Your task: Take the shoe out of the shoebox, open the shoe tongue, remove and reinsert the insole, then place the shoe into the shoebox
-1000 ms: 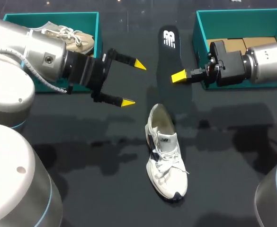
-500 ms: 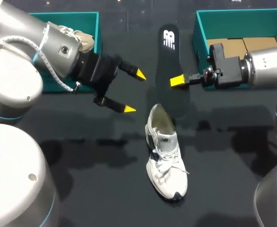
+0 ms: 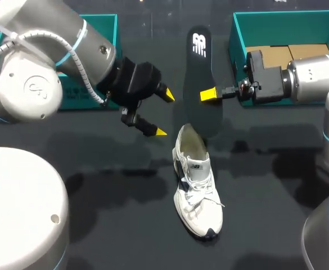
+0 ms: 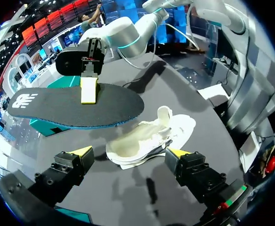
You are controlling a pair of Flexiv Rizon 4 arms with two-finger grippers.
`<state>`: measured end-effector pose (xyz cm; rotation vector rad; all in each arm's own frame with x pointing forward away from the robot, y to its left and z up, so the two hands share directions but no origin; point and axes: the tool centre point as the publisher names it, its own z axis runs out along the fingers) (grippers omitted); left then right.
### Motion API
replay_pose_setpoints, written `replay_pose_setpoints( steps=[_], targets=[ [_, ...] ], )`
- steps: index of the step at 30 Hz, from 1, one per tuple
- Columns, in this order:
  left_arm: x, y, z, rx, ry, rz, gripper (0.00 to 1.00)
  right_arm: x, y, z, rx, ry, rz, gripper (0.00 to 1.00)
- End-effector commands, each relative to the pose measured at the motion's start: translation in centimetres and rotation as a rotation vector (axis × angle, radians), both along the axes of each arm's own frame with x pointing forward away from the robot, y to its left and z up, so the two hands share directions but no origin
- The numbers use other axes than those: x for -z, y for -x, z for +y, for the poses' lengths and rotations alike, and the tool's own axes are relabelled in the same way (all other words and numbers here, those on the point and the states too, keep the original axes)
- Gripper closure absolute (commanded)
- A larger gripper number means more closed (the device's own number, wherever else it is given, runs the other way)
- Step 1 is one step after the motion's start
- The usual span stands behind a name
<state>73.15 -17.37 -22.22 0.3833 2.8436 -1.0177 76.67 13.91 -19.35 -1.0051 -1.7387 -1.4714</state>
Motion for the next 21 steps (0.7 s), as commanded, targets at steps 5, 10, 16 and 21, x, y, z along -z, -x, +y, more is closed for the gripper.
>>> replay_pose_setpoints(
  steps=[5, 10, 16, 21],
  targets=[
    [3.4, 1.0, 0.3, -0.093, -0.077, -0.026, 0.00, 2.2, -0.7, 0.9, 0.004, -0.067, -0.066, 1.00],
    [5.1, 1.6, 1.1, -0.165, -0.060, -0.012, 0.00, 2.6, -0.8, 1.3, -0.014, -0.073, -0.126, 1.00],
    [6.4, 1.6, 1.6, -0.166, 0.010, -0.072, 0.00, 2.8, -0.8, 1.3, -0.014, -0.057, -0.161, 1.00],
    [6.4, 1.6, 1.6, -0.166, 0.010, -0.072, 0.00, 2.8, -0.8, 1.3, -0.014, -0.057, -0.161, 1.00]
  ],
)
